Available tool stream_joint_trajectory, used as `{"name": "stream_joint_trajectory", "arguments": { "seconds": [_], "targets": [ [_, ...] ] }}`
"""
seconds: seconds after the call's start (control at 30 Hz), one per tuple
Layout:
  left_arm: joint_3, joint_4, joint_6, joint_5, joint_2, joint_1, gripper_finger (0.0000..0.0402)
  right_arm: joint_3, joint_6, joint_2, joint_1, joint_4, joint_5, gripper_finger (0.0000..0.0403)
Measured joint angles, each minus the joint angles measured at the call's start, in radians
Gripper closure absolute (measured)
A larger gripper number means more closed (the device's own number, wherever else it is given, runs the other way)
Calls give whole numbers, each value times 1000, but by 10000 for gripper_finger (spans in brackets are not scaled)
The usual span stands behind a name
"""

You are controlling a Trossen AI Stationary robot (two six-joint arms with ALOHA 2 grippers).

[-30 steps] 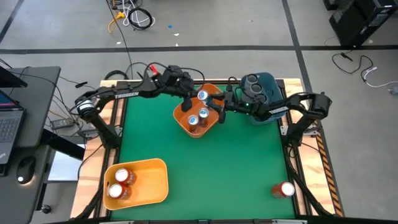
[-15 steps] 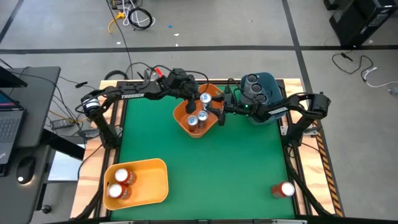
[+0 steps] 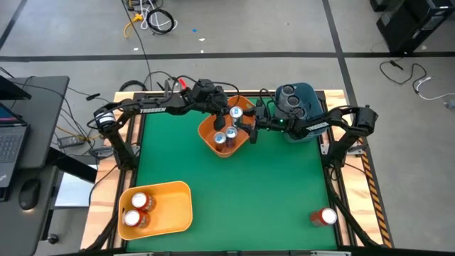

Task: Sort soda cans
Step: Put the blue soda can into the orange bin

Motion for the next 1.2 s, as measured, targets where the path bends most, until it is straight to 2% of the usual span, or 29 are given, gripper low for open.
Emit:
{"name": "stream_joint_trajectory", "arguments": {
  "seconds": [0.53,0.73,1.0,1.1,1.2],
  "targets": [
    [0,25,-26,-6,5,-2,401,11,3,1,-3,-5,28,151],
    [0,31,-27,-30,-3,-2,401,11,-33,-11,-5,-6,41,169],
    [2,48,-27,-24,-9,-2,401,-55,-36,-67,-27,18,35,176],
    [-1,36,-27,-13,-9,-3,401,-100,-16,-67,-19,42,72,180],
    [-1,44,-27,0,-9,-6,401,-137,-8,-66,20,77,178,182]
  ]
}}
